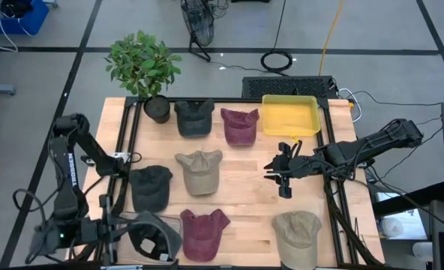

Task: Pick & Place hat
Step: Put the middle black cap into the transparent bin

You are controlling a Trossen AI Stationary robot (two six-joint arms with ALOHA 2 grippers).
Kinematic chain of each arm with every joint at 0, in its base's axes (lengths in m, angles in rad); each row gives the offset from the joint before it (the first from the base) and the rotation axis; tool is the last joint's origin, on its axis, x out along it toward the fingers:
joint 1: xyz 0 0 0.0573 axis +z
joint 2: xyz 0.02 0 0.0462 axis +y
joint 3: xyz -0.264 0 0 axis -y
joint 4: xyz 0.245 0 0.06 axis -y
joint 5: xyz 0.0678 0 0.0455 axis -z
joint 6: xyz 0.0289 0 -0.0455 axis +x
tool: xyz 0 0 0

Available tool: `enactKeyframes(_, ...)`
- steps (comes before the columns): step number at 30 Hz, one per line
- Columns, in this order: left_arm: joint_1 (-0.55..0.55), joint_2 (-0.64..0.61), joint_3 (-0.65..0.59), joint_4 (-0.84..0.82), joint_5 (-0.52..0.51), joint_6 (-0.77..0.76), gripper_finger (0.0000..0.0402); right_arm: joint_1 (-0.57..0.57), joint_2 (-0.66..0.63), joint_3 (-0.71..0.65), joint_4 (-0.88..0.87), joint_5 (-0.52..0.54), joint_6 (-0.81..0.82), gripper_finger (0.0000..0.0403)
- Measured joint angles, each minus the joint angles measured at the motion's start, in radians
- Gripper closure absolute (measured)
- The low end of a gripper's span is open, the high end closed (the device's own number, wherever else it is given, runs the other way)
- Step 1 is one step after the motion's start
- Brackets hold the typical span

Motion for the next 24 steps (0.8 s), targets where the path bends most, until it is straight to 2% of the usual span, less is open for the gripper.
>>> enactKeyframes(12,0.002,0.067,-0.003,-0.088,0.001,-0.048,0.0391,0.0,0.003,-0.007,0.017,0.002,0.0,0.0273)
enactKeyframes(20,-0.024,0.055,-0.046,-0.096,0.001,-0.116,0.0391,0.0,0.003,-0.121,0.147,-0.001,-0.004,0.0273)
enactKeyframes(24,-0.077,0.004,-0.109,-0.112,0.001,-0.222,0.0391,0.0,0.004,-0.152,0.152,-0.001,0.0,0.0273)
